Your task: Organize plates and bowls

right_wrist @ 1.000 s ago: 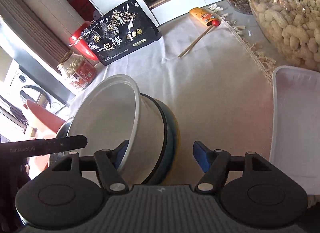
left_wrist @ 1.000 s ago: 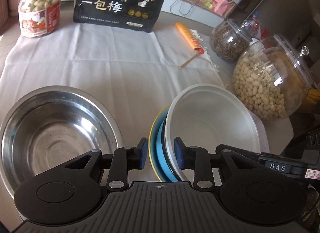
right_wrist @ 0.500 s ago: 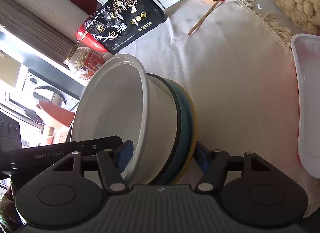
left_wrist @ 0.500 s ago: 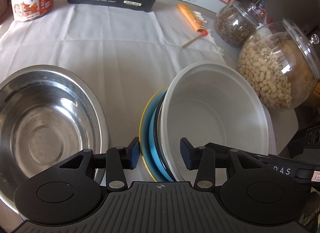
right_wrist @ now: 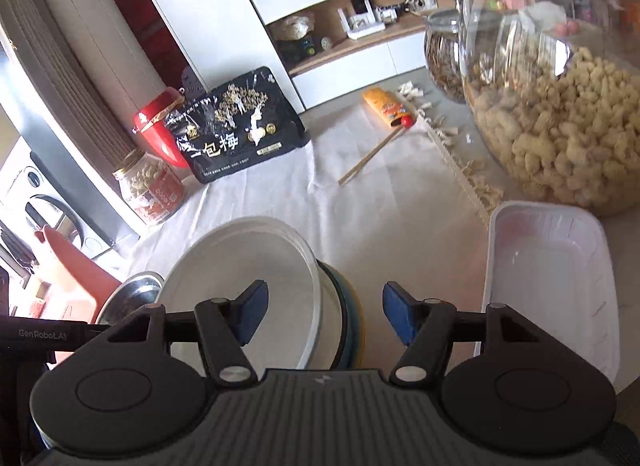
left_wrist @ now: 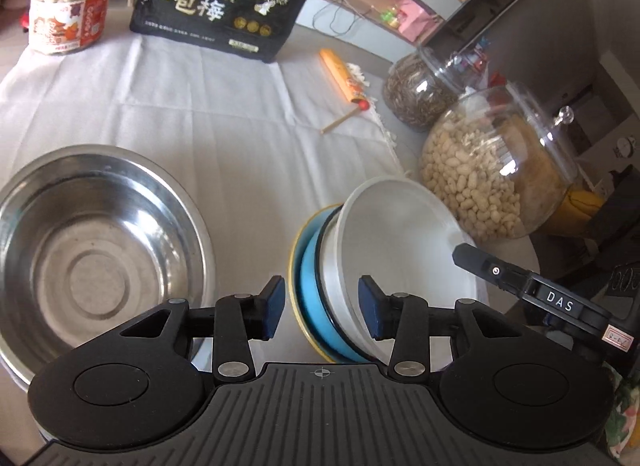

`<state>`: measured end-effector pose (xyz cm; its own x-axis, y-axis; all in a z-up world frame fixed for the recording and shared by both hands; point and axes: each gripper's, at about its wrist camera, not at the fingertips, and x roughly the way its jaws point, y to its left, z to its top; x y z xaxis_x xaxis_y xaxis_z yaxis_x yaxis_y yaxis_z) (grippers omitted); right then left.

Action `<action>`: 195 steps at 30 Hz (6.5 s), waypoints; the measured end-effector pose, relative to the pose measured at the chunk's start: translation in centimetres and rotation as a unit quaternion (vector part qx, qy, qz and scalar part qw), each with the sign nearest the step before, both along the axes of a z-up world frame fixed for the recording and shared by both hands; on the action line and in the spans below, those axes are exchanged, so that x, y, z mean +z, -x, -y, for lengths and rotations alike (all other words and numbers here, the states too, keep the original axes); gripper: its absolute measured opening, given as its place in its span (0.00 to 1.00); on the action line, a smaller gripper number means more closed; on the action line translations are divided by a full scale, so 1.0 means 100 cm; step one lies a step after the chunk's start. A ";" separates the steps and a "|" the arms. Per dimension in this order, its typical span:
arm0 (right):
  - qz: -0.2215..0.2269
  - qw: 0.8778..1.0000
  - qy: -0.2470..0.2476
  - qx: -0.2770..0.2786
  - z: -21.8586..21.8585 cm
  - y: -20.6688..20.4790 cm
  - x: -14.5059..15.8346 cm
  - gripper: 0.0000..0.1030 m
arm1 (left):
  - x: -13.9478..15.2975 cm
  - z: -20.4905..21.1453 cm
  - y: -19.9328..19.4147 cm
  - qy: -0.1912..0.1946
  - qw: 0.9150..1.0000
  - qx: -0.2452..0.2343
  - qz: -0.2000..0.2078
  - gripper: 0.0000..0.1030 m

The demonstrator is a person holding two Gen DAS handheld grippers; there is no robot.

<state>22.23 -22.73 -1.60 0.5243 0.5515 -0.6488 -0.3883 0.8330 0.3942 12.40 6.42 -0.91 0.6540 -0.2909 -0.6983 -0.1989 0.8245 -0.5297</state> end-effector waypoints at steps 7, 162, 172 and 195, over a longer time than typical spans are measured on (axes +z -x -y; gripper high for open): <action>0.058 0.997 -0.020 0.036 -0.019 0.031 0.041 0.63 | 0.020 -0.070 0.067 -0.129 0.967 0.221 0.003 0.43; -0.160 0.977 0.032 0.139 -0.053 -0.012 -0.070 0.58 | -0.049 0.054 -0.026 -0.071 0.992 -0.032 -0.099 0.62; -0.162 0.976 0.042 0.140 -0.039 -0.008 -0.068 0.58 | -0.050 0.067 -0.028 -0.083 0.990 -0.064 -0.097 0.62; -0.164 0.975 0.055 0.139 -0.044 -0.012 -0.065 0.58 | -0.053 0.062 -0.032 -0.056 0.992 -0.050 -0.105 0.62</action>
<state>23.48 -18.36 -8.09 0.1194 0.5599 -0.8199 -0.4737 0.7578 0.4486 15.64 0.19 -6.21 0.4627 -0.2601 -0.8475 -0.2101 0.8966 -0.3899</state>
